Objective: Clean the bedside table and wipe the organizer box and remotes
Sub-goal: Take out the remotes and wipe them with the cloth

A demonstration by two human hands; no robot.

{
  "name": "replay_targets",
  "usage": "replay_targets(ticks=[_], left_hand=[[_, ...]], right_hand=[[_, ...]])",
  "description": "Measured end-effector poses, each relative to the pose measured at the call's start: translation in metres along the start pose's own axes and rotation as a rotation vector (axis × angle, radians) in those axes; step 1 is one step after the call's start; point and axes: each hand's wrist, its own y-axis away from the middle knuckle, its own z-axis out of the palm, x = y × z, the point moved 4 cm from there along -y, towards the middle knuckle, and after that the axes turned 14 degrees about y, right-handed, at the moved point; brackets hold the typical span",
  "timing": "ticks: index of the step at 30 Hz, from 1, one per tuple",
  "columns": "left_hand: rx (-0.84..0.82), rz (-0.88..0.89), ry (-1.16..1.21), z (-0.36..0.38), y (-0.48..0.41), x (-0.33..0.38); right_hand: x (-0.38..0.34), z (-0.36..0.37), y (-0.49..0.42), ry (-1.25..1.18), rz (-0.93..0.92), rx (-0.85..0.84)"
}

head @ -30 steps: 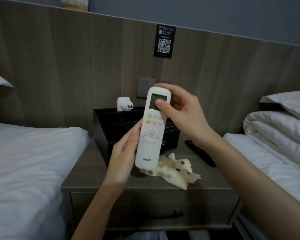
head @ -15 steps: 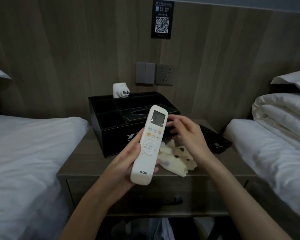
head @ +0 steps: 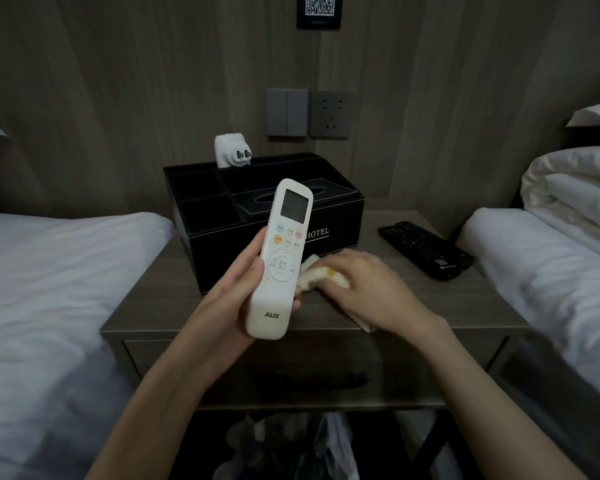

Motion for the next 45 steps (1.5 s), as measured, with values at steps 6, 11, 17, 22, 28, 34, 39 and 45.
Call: replay_targets(ticks=[6, 11, 17, 22, 28, 34, 39, 45], left_hand=[[0.0, -0.062, 0.011, 0.004, 0.002, -0.006], [-0.03, -0.119, 0.013, 0.017, 0.004, -0.02], [-0.057, -0.101, 0.0, 0.024, 0.005, -0.025], [0.001, -0.03, 0.023, 0.023, -0.001, -0.018], [-0.004, 0.034, 0.023, 0.019, -0.003, -0.008], [-0.044, 0.111, 0.062, 0.022, -0.01, 0.0], [-0.009, 0.239, 0.069, 0.01, -0.015, 0.018], [0.068, 0.334, 0.07, 0.001, -0.017, 0.033]], right_hand=[[0.018, -0.053, 0.019, -0.423, 0.235, 0.547], [-0.013, -0.061, 0.022, -0.432, 0.048, 0.593], [-0.02, -0.044, 0.017, -0.277, 0.1, 0.495], [-0.036, -0.038, 0.022, -0.271, -0.048, 0.416], [-0.048, -0.035, 0.026, -0.371, -0.1, 0.394], [-0.053, -0.034, 0.029, -0.391, -0.16, 0.401], [-0.065, -0.031, 0.038, -0.329, -0.33, 0.469], [-0.056, -0.027, 0.043, -0.461, -0.298, 0.361]])
